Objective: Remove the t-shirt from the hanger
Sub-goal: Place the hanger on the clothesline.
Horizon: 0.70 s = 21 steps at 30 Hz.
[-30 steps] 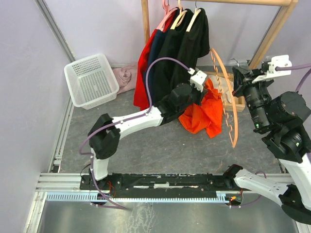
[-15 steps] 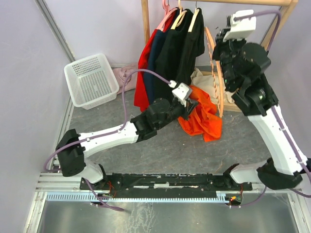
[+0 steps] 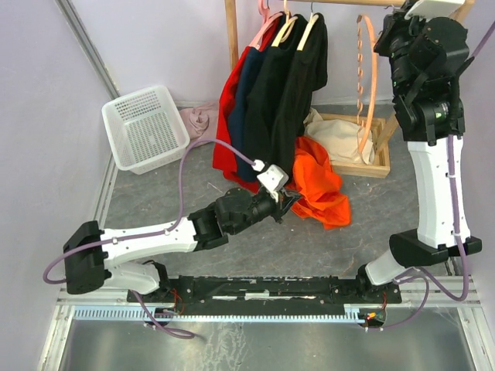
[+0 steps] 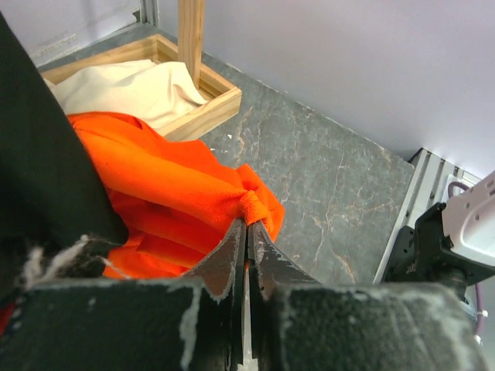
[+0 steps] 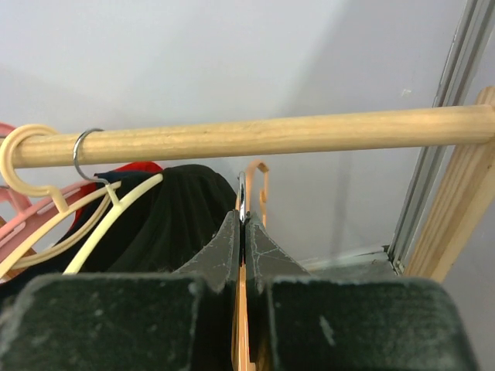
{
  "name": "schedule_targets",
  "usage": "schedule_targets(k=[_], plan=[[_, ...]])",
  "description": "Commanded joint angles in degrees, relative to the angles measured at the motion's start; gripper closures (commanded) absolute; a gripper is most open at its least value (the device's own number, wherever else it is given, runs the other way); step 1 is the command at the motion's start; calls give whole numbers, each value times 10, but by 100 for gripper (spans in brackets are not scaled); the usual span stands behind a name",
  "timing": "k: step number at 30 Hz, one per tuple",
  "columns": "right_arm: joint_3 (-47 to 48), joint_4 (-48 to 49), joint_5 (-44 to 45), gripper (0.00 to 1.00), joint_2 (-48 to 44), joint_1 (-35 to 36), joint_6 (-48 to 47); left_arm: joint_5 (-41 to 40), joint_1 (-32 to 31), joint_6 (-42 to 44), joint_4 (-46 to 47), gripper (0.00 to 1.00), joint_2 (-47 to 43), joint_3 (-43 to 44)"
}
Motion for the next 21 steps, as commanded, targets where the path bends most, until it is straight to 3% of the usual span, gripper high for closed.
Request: schedule_targets(k=[1,13,21], plan=[[31,20,-59,99,2,-39,50,-26,-11,-30,55,97,-44,-36],[60,37,-127,99,51,-137,132,-71,-19,-43,98,97,-124,-137],[114,37,-162,99,103,-190,176,-84,-20,-44,99,97,-128,-146]])
